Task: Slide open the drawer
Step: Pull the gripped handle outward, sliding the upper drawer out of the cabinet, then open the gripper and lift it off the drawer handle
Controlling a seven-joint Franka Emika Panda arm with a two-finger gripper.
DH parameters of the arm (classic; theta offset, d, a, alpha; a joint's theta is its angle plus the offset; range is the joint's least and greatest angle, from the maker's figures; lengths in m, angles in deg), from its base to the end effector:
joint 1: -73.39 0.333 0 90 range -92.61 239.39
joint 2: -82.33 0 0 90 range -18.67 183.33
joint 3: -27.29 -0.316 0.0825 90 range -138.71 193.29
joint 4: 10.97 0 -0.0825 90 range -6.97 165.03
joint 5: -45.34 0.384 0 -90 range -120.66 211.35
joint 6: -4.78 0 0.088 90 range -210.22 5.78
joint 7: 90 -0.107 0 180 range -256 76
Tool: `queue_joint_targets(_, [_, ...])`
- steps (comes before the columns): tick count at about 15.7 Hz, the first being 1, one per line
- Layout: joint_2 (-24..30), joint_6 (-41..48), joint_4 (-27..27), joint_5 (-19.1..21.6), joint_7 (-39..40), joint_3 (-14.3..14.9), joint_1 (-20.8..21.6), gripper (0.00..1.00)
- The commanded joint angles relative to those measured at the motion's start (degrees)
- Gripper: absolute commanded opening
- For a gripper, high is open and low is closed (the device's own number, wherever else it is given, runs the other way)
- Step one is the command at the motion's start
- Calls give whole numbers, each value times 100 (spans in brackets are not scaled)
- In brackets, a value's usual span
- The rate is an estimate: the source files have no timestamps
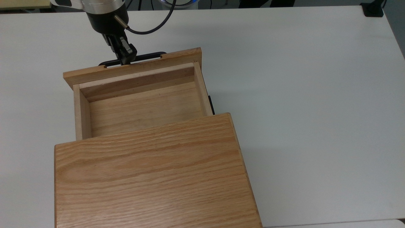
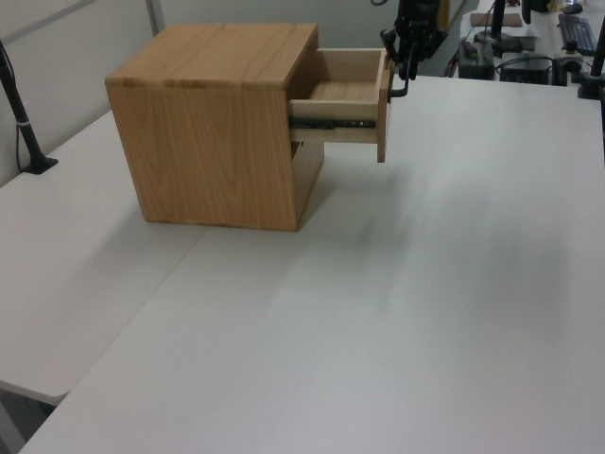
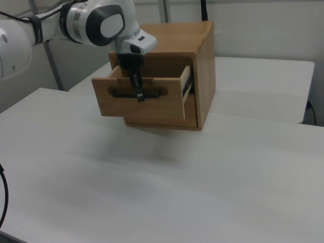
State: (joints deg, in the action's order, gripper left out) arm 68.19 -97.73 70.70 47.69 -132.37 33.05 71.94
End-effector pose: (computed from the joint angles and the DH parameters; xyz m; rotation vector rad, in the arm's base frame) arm 0.6434 -0.0701 0.5672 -2.8003 1.2968 -0.1664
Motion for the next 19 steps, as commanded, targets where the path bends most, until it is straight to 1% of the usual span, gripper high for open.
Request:
queue_joint_targets(1, [421,337,324,73,1275,-119,137,36])
queue_joint_targets(4, [570,600,324,73,1319,-119,-4,37])
queue_joint_targets(5, [597,757,332,73,1397,-119,-65,66])
queue_joint_targets(6, [606,837,324,73,1415,-119,-83,79])
queue_joint_targets(7, [614,899,324,64,1424,-119,-109,100])
queue_joint_targets(12, [711,1110,324,29,1503,-110,-197,100])
queue_joint_targets(14, [834,1277,332,29,1993,-110,-320,100])
queue_joint_targets(17, [992,1418,333,29,2924,-101,-417,100])
queue_joint_targets(19, [1097,1444,376,29,3409,-58,-478,100])
